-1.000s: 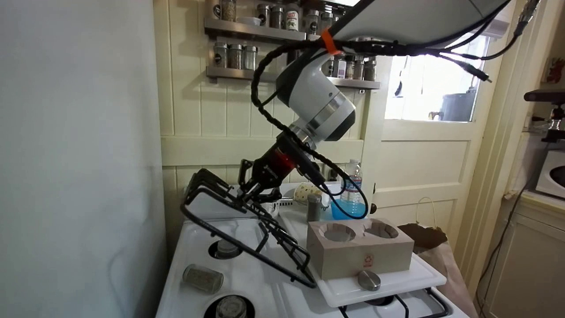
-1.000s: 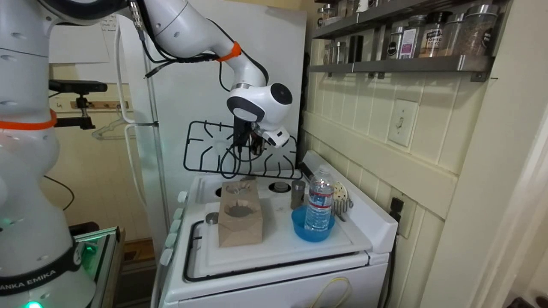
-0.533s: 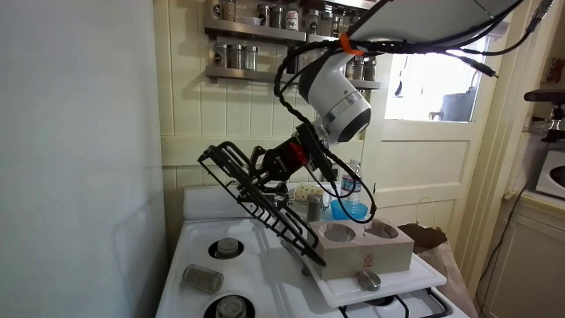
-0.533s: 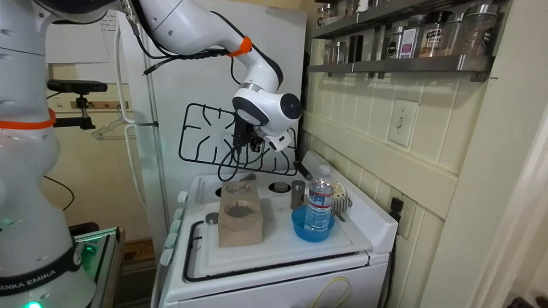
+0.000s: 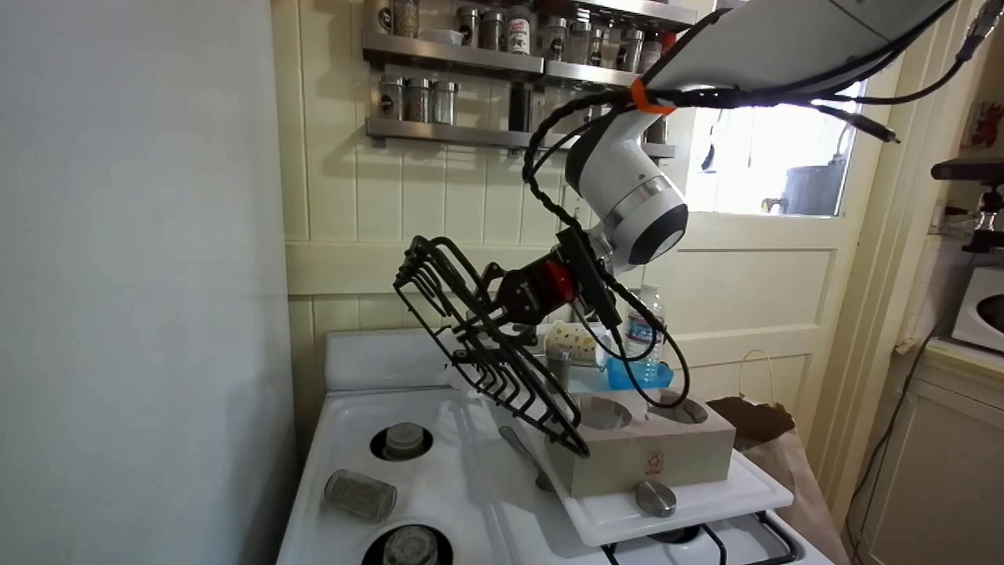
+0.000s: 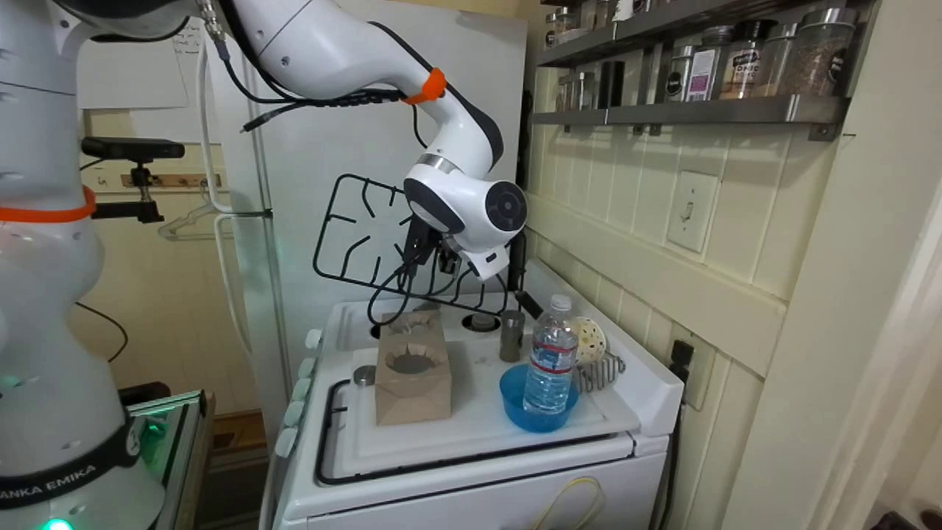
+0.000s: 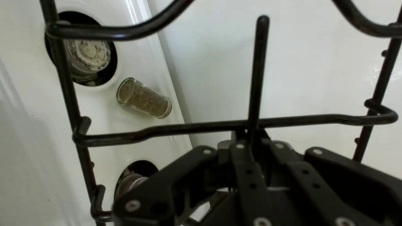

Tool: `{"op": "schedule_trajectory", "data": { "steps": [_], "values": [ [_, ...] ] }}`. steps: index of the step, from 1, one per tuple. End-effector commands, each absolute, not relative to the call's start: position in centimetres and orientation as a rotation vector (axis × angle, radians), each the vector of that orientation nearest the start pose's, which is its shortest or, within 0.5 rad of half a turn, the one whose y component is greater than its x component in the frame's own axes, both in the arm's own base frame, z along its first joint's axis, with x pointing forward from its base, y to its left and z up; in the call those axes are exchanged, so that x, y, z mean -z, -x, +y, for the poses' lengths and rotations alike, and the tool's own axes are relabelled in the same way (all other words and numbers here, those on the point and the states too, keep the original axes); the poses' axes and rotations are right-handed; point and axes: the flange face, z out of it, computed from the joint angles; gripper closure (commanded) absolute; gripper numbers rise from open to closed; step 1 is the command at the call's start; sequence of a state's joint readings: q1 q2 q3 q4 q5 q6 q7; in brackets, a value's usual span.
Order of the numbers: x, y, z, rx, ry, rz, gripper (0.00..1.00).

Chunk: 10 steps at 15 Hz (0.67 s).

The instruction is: Remove the grating from the left side of the stovetop and rest it on the wall.

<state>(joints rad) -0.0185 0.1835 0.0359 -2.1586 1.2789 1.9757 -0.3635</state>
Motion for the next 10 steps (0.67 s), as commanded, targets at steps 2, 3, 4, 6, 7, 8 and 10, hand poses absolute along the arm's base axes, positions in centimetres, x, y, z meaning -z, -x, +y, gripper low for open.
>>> {"op": "schedule_trajectory", "data": {
  "steps": [2,3,4,6,7,8,10],
  "values": [
    [-33.7,-54.1,7.3,-0.102,1.912,0.403,0.98],
    [-33.7,-54.2,7.9,-0.101,1.898,0.381,0.98],
    [-33.7,-54.3,8.4,-0.097,1.883,0.363,0.98],
    [-33.7,-54.3,9.8,-0.103,1.844,0.310,0.98],
    [-33.7,-54.3,10.4,-0.112,1.818,0.288,0.98],
    [-33.6,-54.3,11.0,-0.119,1.801,0.270,0.98],
    [-33.8,-54.0,11.8,-0.130,1.780,0.237,0.98]
  ]
}}
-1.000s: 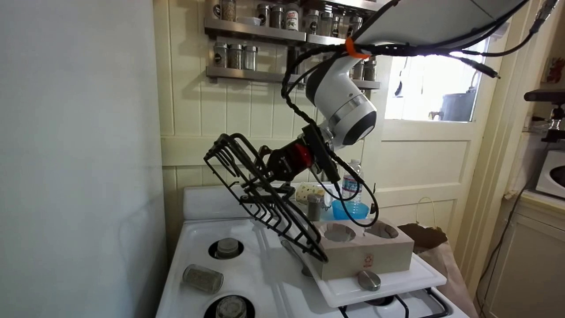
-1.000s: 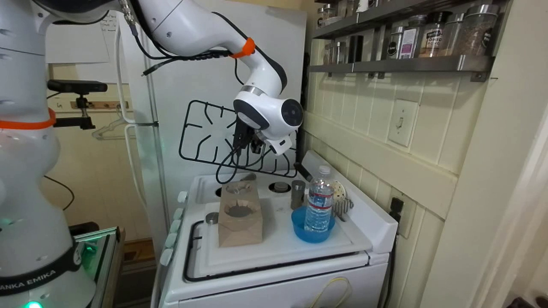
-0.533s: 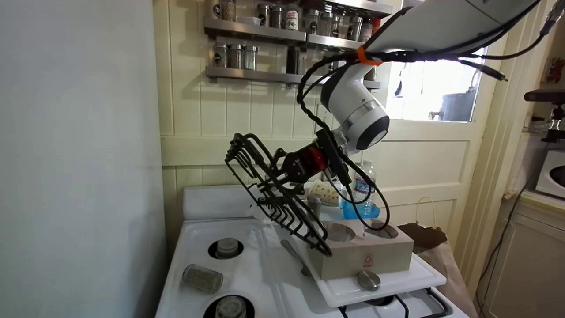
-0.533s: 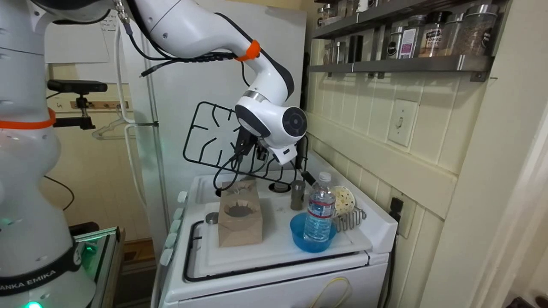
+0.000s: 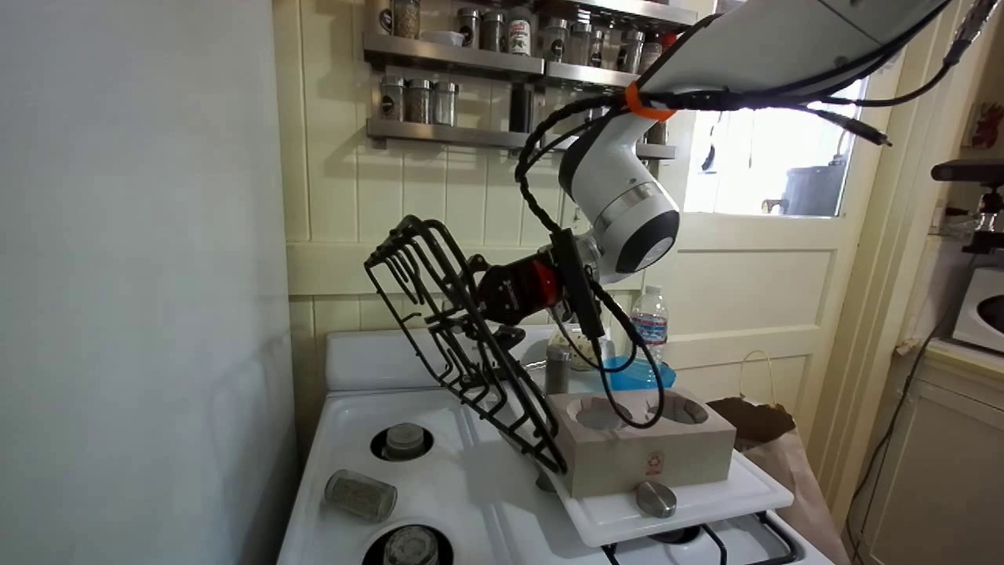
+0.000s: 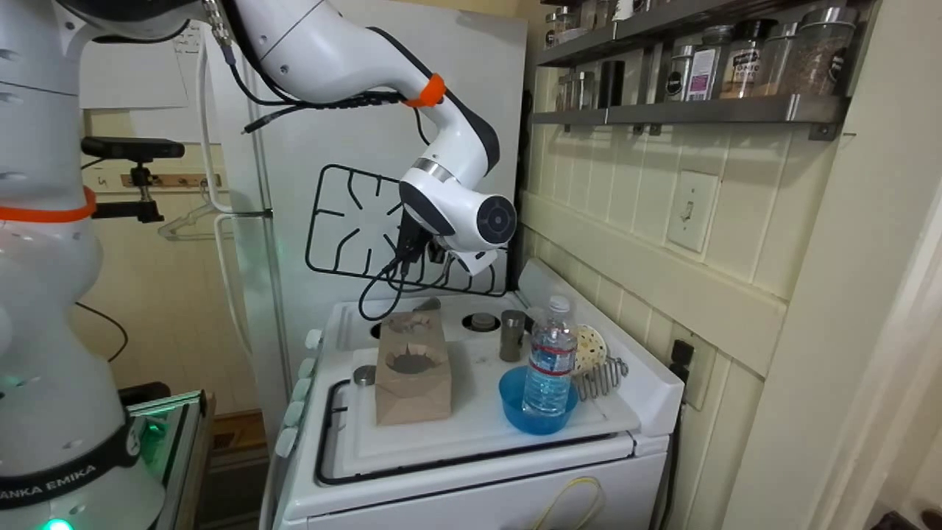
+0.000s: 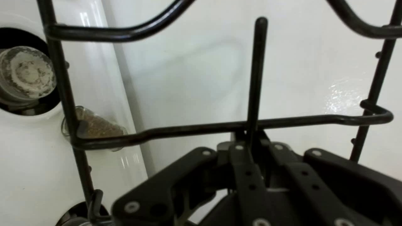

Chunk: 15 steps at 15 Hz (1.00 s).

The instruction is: Remove the grating from the left side of the stovetop and rest it on the wall.

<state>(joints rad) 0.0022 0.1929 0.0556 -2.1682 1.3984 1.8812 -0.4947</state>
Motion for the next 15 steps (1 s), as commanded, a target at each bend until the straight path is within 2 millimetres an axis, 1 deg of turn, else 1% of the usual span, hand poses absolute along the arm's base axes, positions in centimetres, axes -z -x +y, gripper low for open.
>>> {"op": "schedule_trajectory", "data": {
  "steps": [1,2,6,9,12,15],
  "values": [
    [-34.1,-53.8,12.0,-0.128,1.790,0.225,0.98],
    [-34.5,-53.6,12.1,-0.116,1.807,0.205,0.98],
    [-37.0,-52.0,11.8,0.015,1.858,0.069,0.98],
    [-39.4,-50.7,11.6,0.137,1.862,-0.075,0.98],
    [-42.2,-49.2,10.8,0.242,1.883,-0.235,0.98],
    [-44.6,-48.1,10.5,0.352,1.902,-0.388,0.98]
  ]
}}
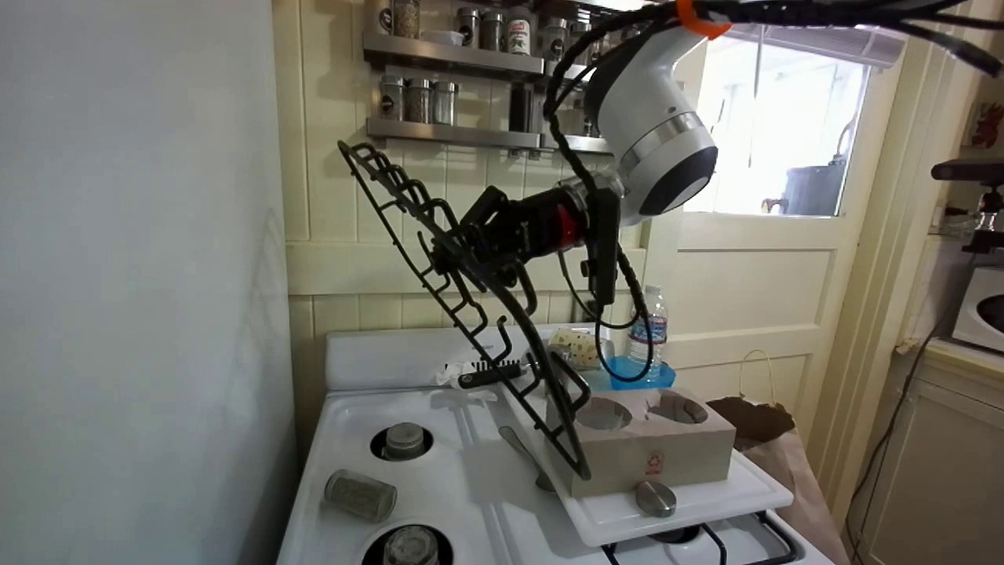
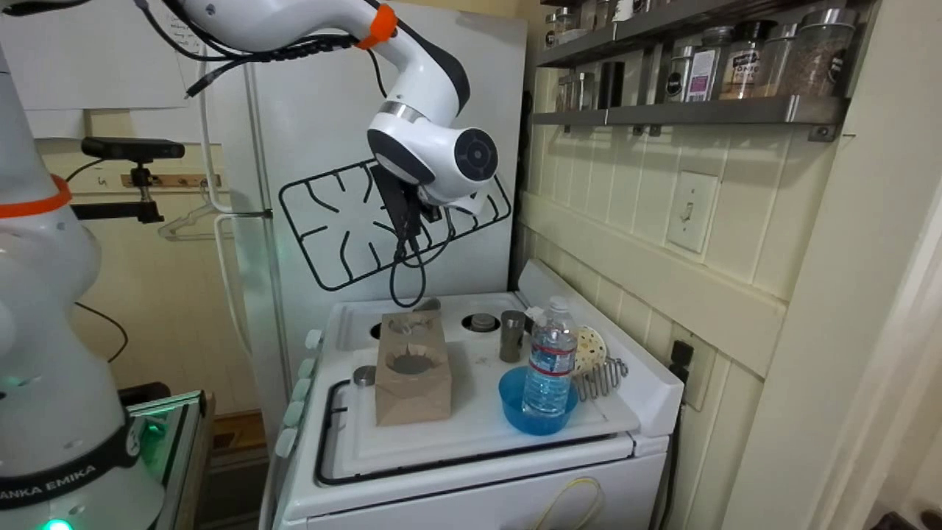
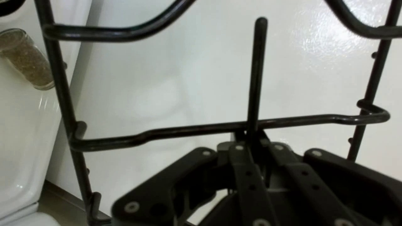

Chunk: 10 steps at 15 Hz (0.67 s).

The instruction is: Remove the grating from the left side of the stovetop and rest it on the wall.

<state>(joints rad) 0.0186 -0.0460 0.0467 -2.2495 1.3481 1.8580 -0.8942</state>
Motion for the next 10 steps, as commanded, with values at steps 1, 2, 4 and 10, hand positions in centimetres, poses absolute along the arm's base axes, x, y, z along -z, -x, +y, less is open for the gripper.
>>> {"op": "schedule_trajectory", "data": {
  "steps": [1,2,4,10],
  "values": [
    [-45.1,-48.1,10.6,0.391,1.896,-0.435,0.98],
    [-45.7,-48.0,10.8,0.429,1.887,-0.482,0.98],
    [-46.8,-47.9,11.3,0.506,1.858,-0.571,0.98],
    [-47.3,-47.6,11.8,0.662,1.796,-0.797,0.98]
  ]
}}
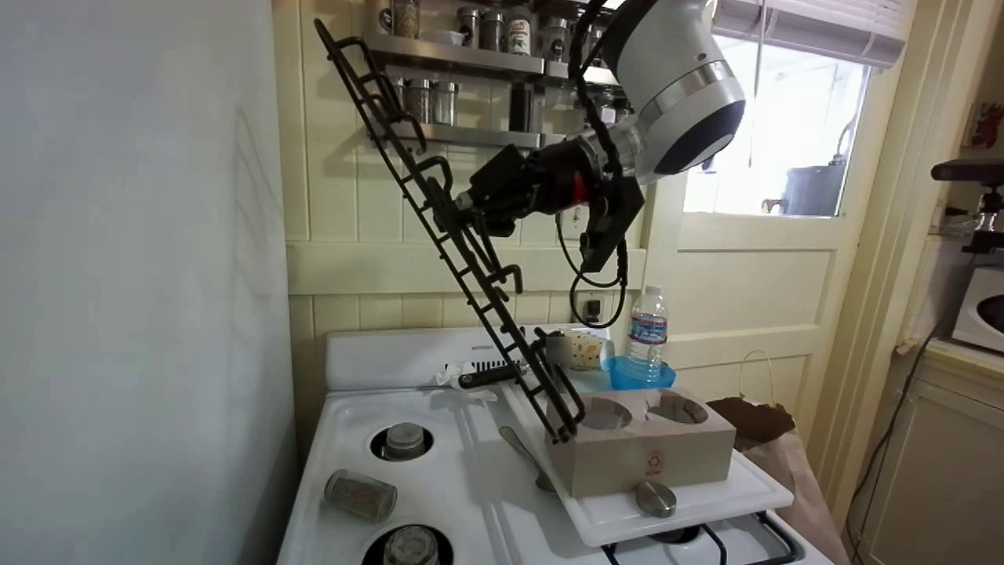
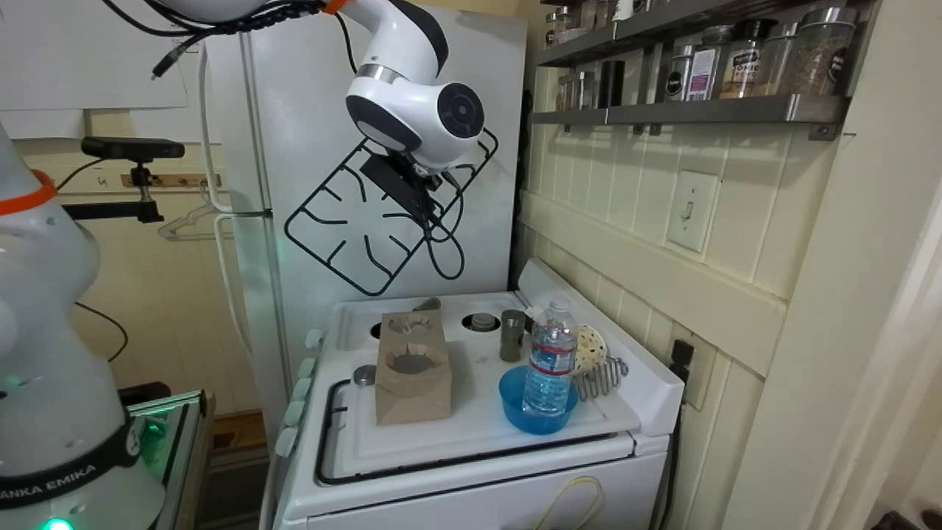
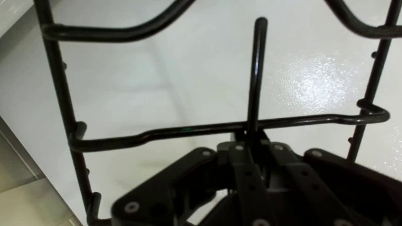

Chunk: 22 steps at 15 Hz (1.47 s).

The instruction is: Remove the grating from the left side of the stovetop and rest it on the wall.

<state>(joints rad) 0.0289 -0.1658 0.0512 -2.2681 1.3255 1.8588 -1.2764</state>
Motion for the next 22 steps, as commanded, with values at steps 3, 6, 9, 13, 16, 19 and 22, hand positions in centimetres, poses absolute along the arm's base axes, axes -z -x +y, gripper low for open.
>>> {"op": "schedule_trajectory", "data": {
  "steps": [3,6,9,13,16,19,22],
  "values": [
    [-46.5,-47.6,11.6,0.692,1.793,-0.835,0.98],
    [-46.2,-47.3,11.5,0.722,1.791,-0.874,0.98],
    [-46.0,-47.4,11.9,0.763,1.842,-0.912,0.98],
    [-44.8,-47.2,14.9,0.840,2.010,-0.943,0.98],
    [-42.9,-47.9,15.0,0.795,2.017,-0.956,0.91],
    [-42.9,-47.8,15.1,0.794,2.019,-0.959,0.98],
    [-41.7,-47.6,15.0,0.859,1.885,-1.114,0.98]
  ]
}}
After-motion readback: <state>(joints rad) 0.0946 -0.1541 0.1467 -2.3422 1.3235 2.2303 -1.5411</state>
